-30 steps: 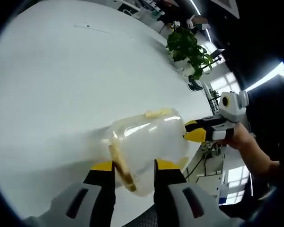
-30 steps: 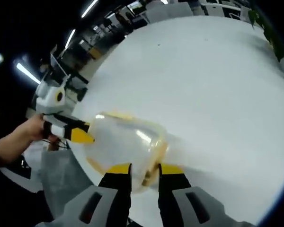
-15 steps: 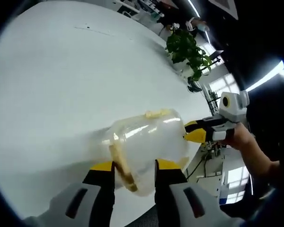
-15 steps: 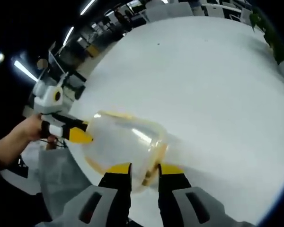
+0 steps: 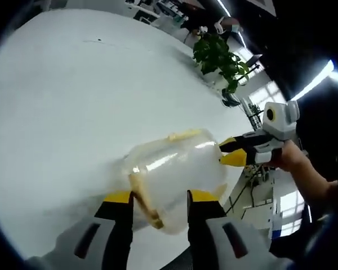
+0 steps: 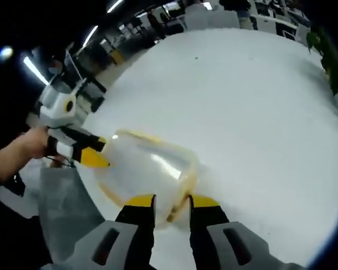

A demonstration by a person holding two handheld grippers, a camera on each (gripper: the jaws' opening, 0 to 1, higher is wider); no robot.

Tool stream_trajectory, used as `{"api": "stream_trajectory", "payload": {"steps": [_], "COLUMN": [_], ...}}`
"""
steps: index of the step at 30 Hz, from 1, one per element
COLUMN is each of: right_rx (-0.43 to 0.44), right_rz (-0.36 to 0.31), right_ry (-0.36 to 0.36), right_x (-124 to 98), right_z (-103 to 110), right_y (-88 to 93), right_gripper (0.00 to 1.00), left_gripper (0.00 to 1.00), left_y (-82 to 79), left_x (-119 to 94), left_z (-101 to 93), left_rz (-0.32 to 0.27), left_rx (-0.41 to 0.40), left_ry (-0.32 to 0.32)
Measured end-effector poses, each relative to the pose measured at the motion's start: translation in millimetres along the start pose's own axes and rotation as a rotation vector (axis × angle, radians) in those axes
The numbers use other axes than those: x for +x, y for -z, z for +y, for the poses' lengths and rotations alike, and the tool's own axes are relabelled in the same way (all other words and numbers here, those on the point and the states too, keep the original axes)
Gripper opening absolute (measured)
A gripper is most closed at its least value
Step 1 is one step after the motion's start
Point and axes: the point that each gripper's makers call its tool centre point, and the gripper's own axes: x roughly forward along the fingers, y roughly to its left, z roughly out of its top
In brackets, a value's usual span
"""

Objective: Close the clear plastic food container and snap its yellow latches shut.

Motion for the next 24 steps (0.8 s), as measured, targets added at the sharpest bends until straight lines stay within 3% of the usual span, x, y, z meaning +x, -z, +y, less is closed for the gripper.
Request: {"api": "stream_trajectory", "payload": {"steps": [4,11,20,24], "right_rx": [-0.047,-0.117,-0.177,-0.196], "right_rz": [0.019,0.010,-0.040,-0.056], "right_ry": [0.010,0.012,-0.006,-0.026], "right_x": [0.8,0.4,-6.4,-6.5], "right_z": [0.9,1.3,4.8,7.1], "right_y": [-2.4,-4.6,-17.9,-23.6], "right_gripper": [0.22,0.22,0.25,0.25], "left_gripper": [0.42,0.39,0.42,0.44], "left_y": [2.7,-6.5,-18.4,-18.3], "left_x": [-1.5,-12.4,-19.5,-16.5], "left_z": [-1.8,4.7,-3.0,-6.4], "left_rz": [0.001,-0.018,-0.046,-0.038], "left_rx": [-0.015,0.065,0.197,0.215], "left_ry": [-0.011,-0.058,-0.083,-0.075]}}
